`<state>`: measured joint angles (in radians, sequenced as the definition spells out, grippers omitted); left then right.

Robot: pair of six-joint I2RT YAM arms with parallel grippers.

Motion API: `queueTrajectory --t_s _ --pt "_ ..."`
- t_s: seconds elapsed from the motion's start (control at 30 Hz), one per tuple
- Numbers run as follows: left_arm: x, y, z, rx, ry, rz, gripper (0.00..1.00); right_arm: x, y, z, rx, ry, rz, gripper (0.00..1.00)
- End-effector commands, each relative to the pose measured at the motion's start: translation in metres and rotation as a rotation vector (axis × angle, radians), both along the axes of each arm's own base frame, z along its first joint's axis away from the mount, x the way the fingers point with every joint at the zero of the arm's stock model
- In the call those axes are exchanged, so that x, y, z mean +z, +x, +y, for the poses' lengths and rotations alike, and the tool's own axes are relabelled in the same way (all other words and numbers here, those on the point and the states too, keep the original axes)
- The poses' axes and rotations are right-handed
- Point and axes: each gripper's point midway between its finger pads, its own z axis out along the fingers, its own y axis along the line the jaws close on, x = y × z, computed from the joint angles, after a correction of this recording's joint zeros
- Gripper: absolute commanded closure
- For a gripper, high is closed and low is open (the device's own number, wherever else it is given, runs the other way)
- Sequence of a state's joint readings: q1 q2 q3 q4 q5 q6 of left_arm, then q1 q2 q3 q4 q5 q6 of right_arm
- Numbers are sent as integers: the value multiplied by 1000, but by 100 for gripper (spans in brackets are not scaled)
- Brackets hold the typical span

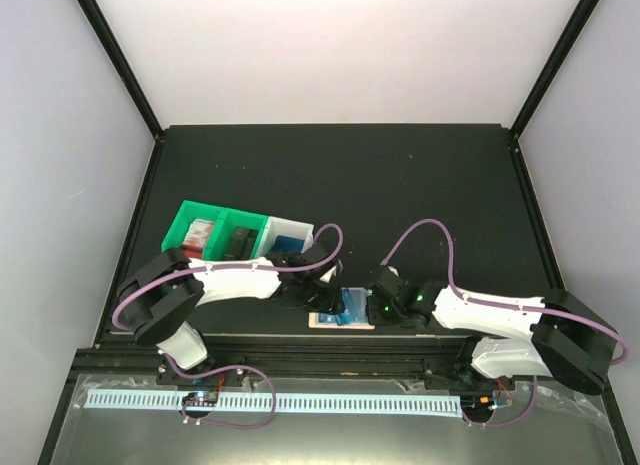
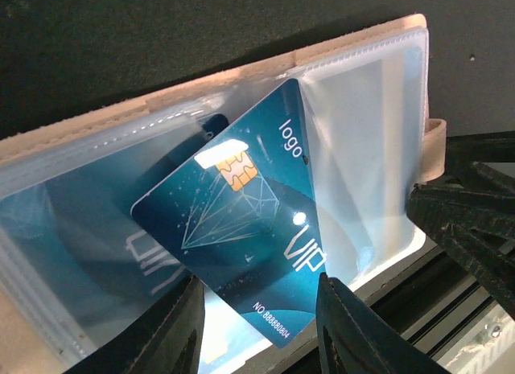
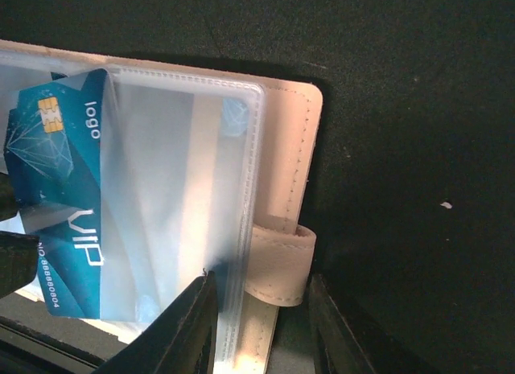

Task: Put the credit cards into the card holder
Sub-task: Insert the credit card into the card holder.

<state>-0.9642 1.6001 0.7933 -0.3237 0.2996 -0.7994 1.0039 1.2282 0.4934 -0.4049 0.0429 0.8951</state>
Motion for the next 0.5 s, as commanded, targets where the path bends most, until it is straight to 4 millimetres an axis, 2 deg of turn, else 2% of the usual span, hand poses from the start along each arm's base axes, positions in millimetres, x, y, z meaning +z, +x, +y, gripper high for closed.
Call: queueTrajectory --t_s 0.0,0.27,0.47 --pt "-30 -3 13 -12 88 18 60 7 7 5 0 6 -34 66" --pt "-29 -1 14 -8 103 7 67 12 11 2 -17 -1 -57 66" --pt "-23 4 27 37 138 -29 64 38 22 -7 -56 -5 -147 65"
